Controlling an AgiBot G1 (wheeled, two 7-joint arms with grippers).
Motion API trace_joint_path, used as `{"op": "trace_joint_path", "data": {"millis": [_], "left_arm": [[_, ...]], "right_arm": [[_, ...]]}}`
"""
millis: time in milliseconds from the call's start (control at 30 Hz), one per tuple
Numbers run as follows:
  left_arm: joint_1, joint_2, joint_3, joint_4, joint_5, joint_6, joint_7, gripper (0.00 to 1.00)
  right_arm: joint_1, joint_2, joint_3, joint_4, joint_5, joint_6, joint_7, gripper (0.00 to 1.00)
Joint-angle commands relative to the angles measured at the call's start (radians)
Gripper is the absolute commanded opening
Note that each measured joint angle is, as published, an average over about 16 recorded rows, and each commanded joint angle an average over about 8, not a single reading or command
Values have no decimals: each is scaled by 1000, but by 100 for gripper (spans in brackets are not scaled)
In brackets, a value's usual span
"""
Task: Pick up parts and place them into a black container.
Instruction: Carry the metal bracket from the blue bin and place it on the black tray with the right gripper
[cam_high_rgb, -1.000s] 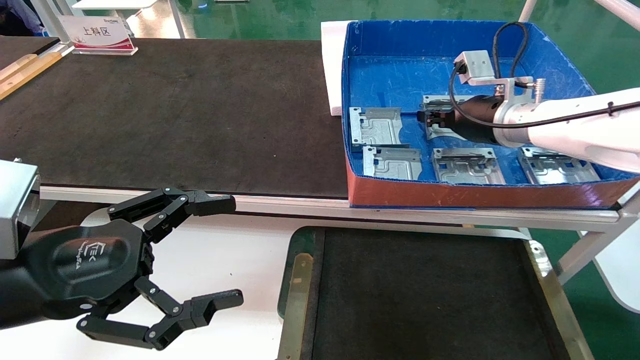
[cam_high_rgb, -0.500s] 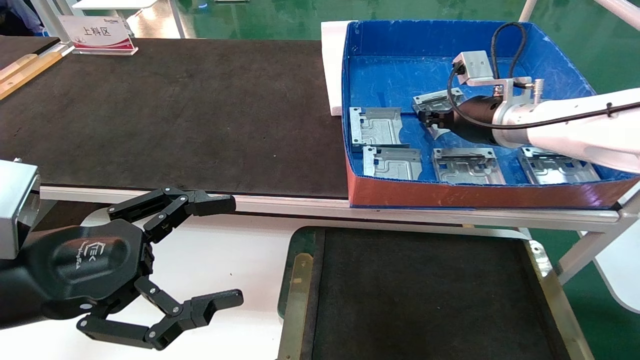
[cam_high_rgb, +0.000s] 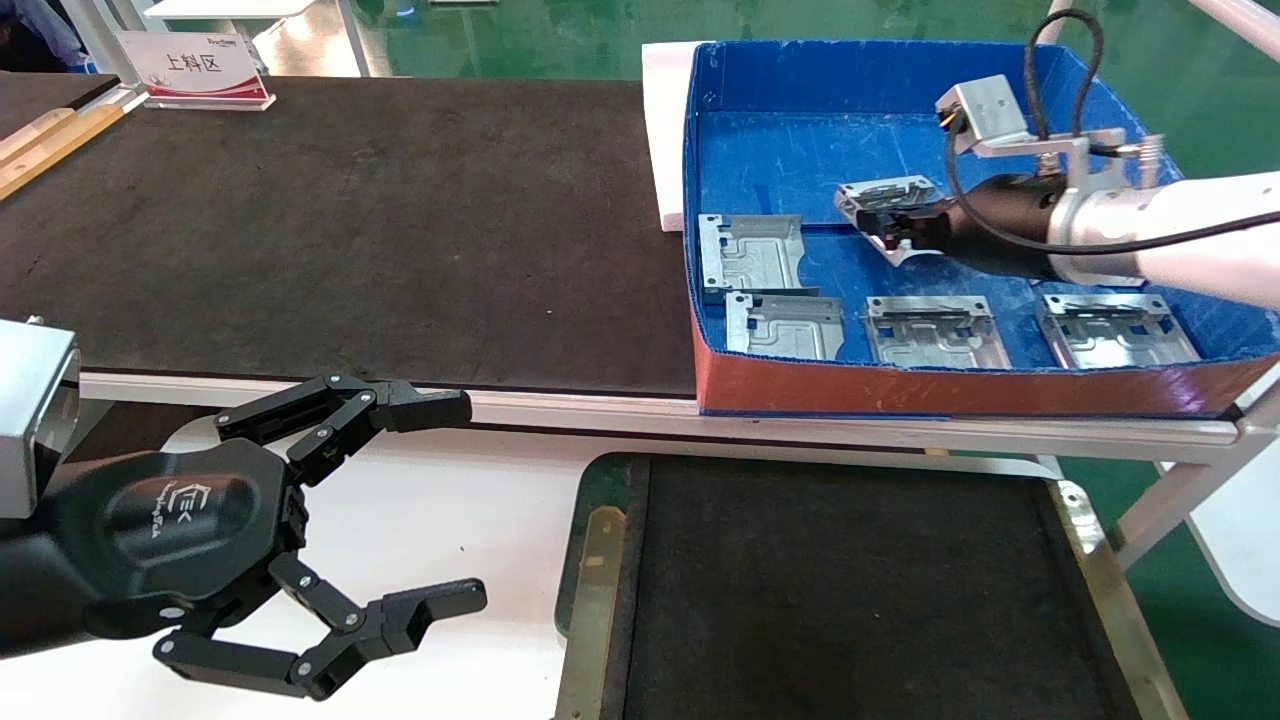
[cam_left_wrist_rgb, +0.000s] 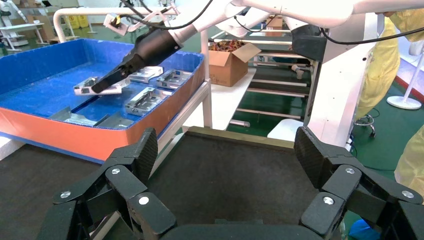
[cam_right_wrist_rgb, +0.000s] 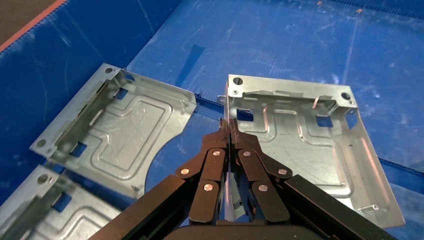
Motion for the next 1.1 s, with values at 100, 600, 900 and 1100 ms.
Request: {"op": "trace_joint_path", "data": {"millis": [100, 600, 900, 1100], "left_arm": [[0, 0, 0, 0, 0, 0, 0, 100], [0, 0, 0, 0, 0, 0, 0, 100], [0, 0, 0, 0, 0, 0, 0, 100], [0, 0, 0, 0, 0, 0, 0, 100]], "right_arm": [[-2, 37, 9, 39, 18, -27, -23, 0], [-19, 198, 62, 288, 149, -193, -81, 0], [-54, 306, 104, 481, 271, -304, -86, 0], [-88, 369, 134, 605, 370, -366, -82, 0]]}}
